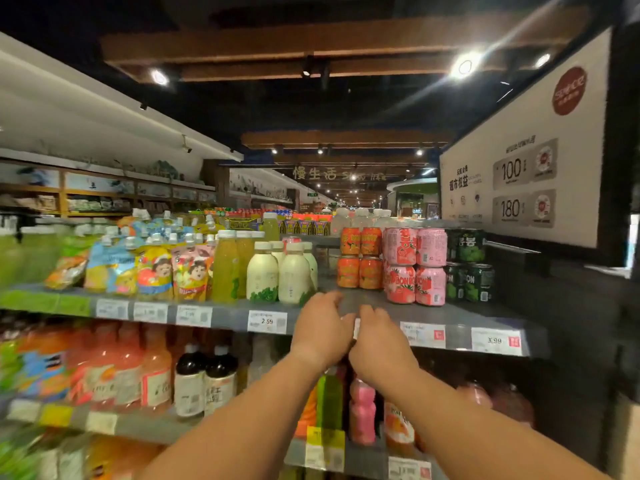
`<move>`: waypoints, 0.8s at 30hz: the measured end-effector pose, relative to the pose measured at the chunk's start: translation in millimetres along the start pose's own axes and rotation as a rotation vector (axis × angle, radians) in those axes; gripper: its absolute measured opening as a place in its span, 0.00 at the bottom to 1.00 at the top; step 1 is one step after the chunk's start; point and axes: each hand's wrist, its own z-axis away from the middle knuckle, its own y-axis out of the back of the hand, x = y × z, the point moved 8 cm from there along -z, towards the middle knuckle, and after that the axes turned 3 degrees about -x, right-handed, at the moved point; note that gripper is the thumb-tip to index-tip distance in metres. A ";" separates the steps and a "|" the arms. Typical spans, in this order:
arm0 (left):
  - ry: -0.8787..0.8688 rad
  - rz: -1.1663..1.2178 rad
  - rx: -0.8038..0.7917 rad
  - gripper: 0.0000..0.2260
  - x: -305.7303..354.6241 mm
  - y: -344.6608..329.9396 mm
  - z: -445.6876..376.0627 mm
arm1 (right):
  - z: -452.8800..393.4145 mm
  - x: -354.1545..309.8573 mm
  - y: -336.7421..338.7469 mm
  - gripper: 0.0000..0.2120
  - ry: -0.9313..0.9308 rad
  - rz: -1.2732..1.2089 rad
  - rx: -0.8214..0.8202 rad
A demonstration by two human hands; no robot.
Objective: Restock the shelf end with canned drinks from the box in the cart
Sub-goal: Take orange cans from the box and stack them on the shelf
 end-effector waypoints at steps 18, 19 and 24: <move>0.917 -0.290 -0.134 0.20 -283.3 13.5 421.7 | 279.9 -116.9 -251.5 0.22 0.142 -0.150 -0.601; 0.965 -0.298 -0.141 0.19 -299.0 15.1 441.3 | 292.1 -126.6 -266.2 0.22 0.163 -0.138 -0.636; 1.117 -0.321 -0.143 0.20 -362.5 34.1 499.0 | 334.2 -166.3 -328.3 0.27 0.249 -0.103 -0.771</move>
